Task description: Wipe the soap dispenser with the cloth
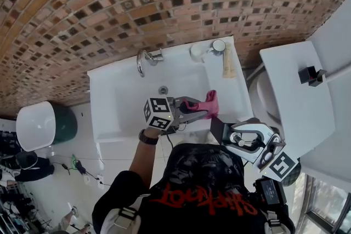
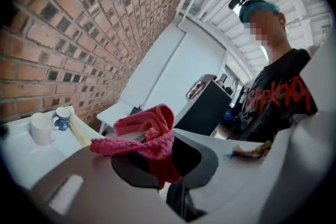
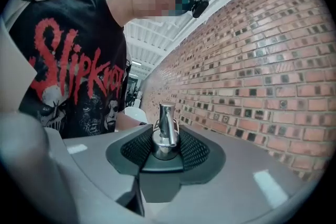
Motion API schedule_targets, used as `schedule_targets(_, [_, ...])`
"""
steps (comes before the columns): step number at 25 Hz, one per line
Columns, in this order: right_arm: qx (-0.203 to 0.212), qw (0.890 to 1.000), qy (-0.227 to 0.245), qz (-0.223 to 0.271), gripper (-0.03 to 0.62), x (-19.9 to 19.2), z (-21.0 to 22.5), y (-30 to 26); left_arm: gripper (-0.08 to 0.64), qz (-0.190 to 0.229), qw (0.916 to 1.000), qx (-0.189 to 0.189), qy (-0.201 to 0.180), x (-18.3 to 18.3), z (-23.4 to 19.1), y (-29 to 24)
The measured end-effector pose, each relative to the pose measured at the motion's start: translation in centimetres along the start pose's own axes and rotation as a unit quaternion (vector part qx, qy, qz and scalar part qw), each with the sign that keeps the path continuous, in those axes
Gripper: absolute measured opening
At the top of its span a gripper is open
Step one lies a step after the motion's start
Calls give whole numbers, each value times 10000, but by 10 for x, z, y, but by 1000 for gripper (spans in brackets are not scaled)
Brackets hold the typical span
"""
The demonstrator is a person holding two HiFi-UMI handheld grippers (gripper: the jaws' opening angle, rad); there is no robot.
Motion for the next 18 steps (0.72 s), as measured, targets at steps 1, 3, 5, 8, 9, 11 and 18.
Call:
schedule_targets(1, [-37, 10000, 48, -20, 152, 1, 1, 0, 41, -147, 9998, 56, 91, -4, -2, 0])
schedule_targets(3, [-103, 9998, 186, -32, 152, 3, 3, -2, 41, -156, 9992, -54, 360, -4, 2, 2])
schedule_targets(5, [-147, 9992, 343, -107, 152, 2, 4, -8, 41, 34, 9967, -388, 709, 2, 12, 0])
schedule_targets(8, [-218, 9981, 417, -394, 152, -8, 1, -18, 41, 162, 9858, -928, 1387, 7, 22, -8])
schedule_targets(9, [-240, 9973, 435, -541, 152, -14, 0, -21, 41, 201, 9817, -1097, 1542, 10, 26, -9])
schedule_targets(11, [-275, 9948, 516, -834, 152, -26, -1, -28, 41, 280, 9753, -1374, 1708, 18, 34, -8])
schedule_targets(18, [-450, 9897, 377, -1304, 152, -66, 3, -38, 43, 394, 9673, -1886, 1648, 38, 59, -6])
Point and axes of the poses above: the fingertips, and each gripper's own axes: y backward along the fingers, z to its right, x out of its top, the point moved 4 cm from there along y, backward along the fingers, and after that the axes turned 2 degrees about -z, right-handed, at the moved point
